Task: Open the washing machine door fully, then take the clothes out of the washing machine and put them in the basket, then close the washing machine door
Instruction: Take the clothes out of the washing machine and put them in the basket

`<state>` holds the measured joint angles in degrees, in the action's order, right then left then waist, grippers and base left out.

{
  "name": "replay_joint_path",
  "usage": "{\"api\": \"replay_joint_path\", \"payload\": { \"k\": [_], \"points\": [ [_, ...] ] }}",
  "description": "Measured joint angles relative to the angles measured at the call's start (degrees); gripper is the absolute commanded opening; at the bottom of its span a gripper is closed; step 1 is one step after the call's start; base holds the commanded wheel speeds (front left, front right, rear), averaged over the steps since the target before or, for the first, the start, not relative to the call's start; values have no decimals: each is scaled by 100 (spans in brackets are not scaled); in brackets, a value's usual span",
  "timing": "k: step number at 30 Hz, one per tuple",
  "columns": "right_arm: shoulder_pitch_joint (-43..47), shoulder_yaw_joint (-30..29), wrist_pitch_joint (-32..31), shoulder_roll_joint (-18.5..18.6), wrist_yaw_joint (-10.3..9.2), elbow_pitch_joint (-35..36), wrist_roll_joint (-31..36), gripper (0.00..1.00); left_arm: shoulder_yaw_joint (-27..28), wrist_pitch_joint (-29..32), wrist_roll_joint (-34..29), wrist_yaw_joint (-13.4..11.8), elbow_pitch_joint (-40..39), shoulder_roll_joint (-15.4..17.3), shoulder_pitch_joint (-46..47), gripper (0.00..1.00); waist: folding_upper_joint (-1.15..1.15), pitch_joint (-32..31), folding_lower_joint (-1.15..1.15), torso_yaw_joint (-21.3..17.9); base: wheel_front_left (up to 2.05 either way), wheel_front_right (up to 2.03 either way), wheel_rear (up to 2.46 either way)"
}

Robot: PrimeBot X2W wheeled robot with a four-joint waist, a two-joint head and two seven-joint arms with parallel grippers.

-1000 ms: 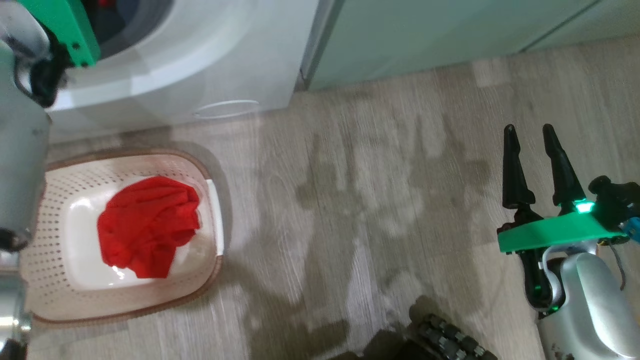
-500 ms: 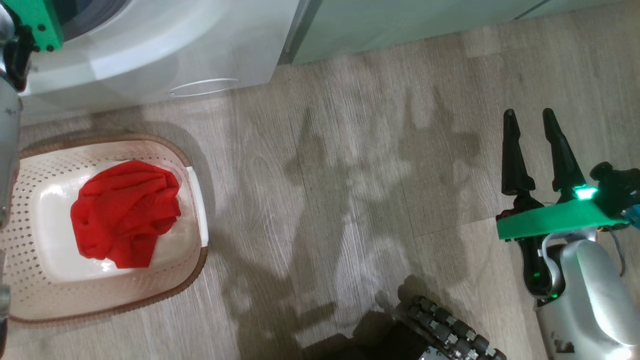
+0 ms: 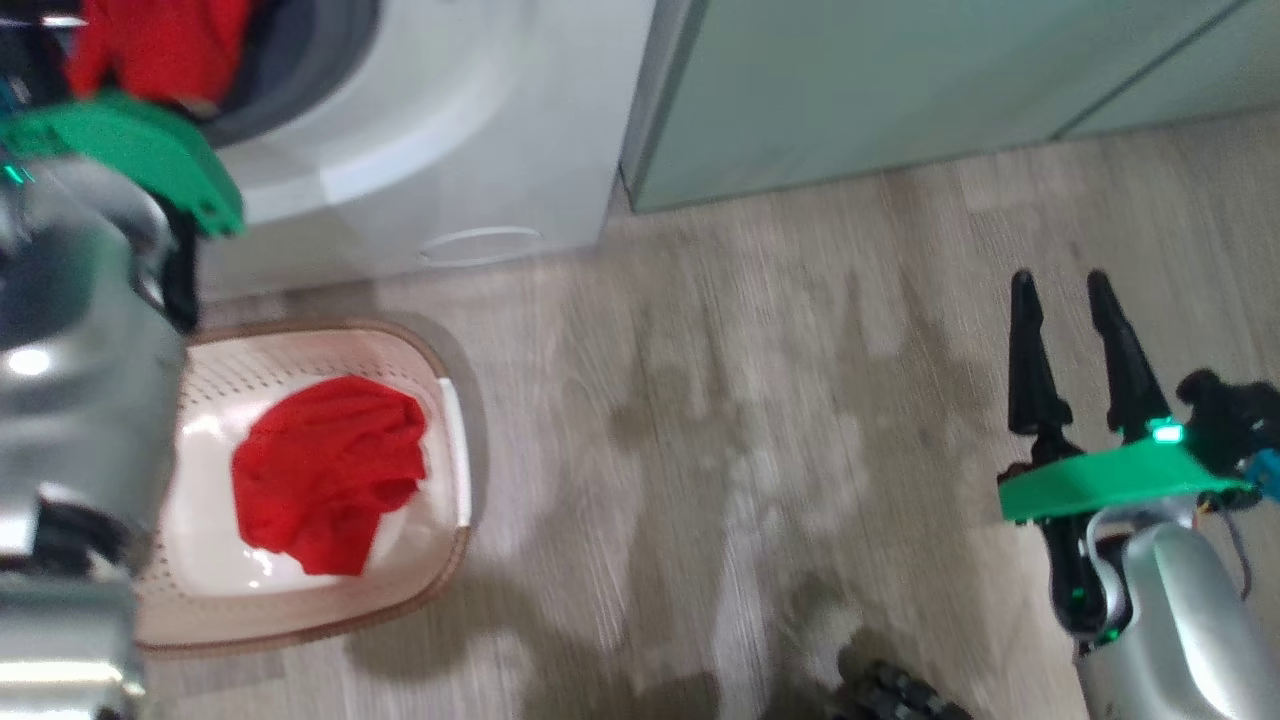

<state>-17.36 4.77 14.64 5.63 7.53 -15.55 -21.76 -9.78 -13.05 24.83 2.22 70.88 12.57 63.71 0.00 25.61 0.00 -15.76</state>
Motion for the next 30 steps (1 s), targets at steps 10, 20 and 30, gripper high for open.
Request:
{"api": "replay_joint_path", "payload": {
  "k": [10, 20, 30],
  "points": [
    [524, 74, 0, 52, 0, -143, 1, 100, 539, -141, 222, 339, -2091, -293, -2430, 0, 0, -995, 0, 589, 0, 0, 0],
    [786, 123, 0, 120, 0, -209, 1, 100, 278, -24, -10, 383, -2856, -457, -4465, 0, 0, -1530, 0, 1096, 0, 0, 0],
    [691, 226, 0, 154, 0, -200, -53, 100, -80, 457, 70, 464, -1824, -565, -4611, 0, 0, -1257, 0, 975, 0, 0, 0]
  ]
}}
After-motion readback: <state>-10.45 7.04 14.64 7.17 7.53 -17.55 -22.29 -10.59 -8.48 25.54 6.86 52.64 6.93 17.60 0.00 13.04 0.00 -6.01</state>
